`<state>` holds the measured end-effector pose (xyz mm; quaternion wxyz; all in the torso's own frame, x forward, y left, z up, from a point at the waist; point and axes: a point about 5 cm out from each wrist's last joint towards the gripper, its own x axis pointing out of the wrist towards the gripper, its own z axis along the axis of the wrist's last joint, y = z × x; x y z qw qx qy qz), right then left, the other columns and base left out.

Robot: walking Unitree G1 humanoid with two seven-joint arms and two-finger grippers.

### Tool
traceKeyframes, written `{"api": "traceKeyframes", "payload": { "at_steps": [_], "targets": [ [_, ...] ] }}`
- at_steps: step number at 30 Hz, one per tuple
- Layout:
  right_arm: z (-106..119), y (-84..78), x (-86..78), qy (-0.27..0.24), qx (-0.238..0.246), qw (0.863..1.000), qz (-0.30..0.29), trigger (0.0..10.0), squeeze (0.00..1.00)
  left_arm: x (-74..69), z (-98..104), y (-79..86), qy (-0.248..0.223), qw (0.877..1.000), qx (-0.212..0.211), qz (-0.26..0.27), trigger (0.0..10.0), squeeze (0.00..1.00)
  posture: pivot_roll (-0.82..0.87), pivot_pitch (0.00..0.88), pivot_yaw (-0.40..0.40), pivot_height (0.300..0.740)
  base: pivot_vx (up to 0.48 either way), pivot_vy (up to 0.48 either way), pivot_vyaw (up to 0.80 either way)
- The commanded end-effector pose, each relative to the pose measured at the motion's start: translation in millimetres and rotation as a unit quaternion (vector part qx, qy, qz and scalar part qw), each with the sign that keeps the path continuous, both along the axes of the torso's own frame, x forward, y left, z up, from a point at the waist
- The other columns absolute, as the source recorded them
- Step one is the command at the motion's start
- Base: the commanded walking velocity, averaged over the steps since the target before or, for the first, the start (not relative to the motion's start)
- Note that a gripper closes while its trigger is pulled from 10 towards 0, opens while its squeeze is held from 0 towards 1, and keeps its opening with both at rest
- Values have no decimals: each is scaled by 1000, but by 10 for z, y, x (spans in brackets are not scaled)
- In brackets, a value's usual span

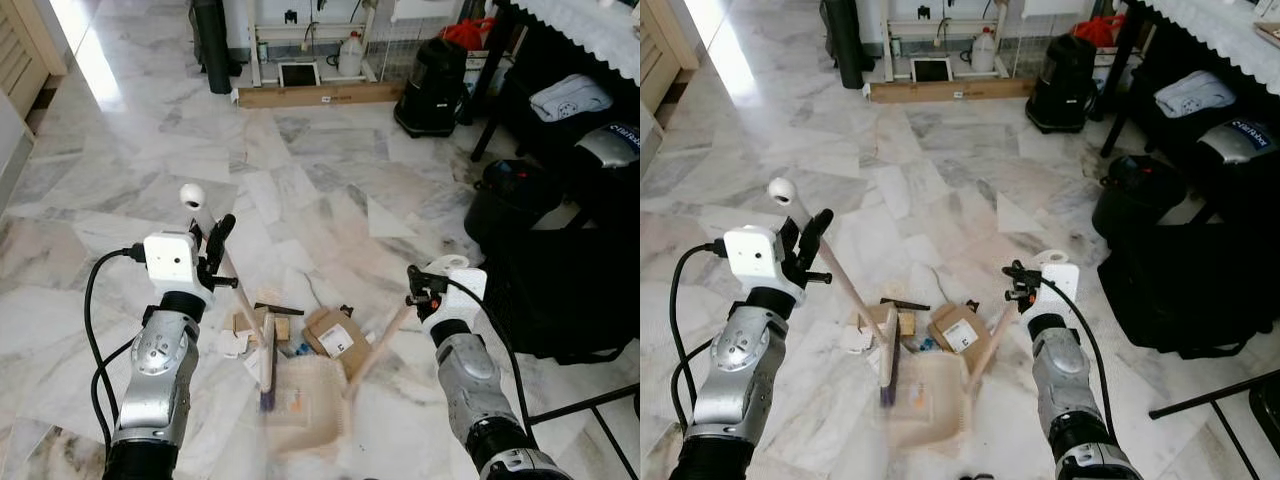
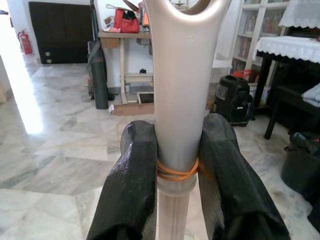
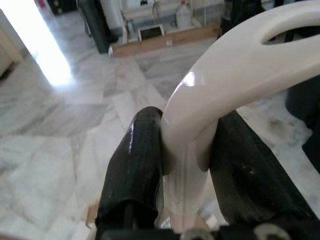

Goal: Sweep floor

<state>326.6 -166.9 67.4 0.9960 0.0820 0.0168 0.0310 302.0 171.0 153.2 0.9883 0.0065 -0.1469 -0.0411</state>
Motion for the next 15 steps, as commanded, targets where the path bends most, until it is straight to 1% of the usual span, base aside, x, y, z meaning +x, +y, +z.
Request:
{"api": "traceKeyframes", "payload": {
  "at_steps": [1, 7, 10, 13, 15],
  "targets": [
    [125, -48, 34, -34, 16, 999, -12, 10000, 0, -15, 33, -10, -18, 1000, 6, 3, 10000, 0, 36, 94, -54, 740, 0, 0, 0],
    [216, -74, 44, -56, 28, 998, -15, 10000, 0, -15, 102, 73, -38, 999, 11, 30, 10000, 0, 40, 81, -53, 740, 0, 0, 0],
    [213, -79, 37, -55, 29, 998, -13, 10000, 0, 5, 285, 128, -71, 996, -2, 50, 10000, 0, 39, 74, -54, 740, 0, 0, 0],
    [209, -79, 35, -54, 29, 998, -12, 10000, 0, 10, 327, 131, -78, 996, -4, 52, 10000, 0, 41, 73, -53, 740, 0, 0, 0],
    [186, -67, 25, -50, 29, 998, -10, 10000, 0, 34, 535, 155, -113, 991, -26, 66, 10000, 0, 43, 69, -54, 740, 0, 0, 0]
  ]
}}
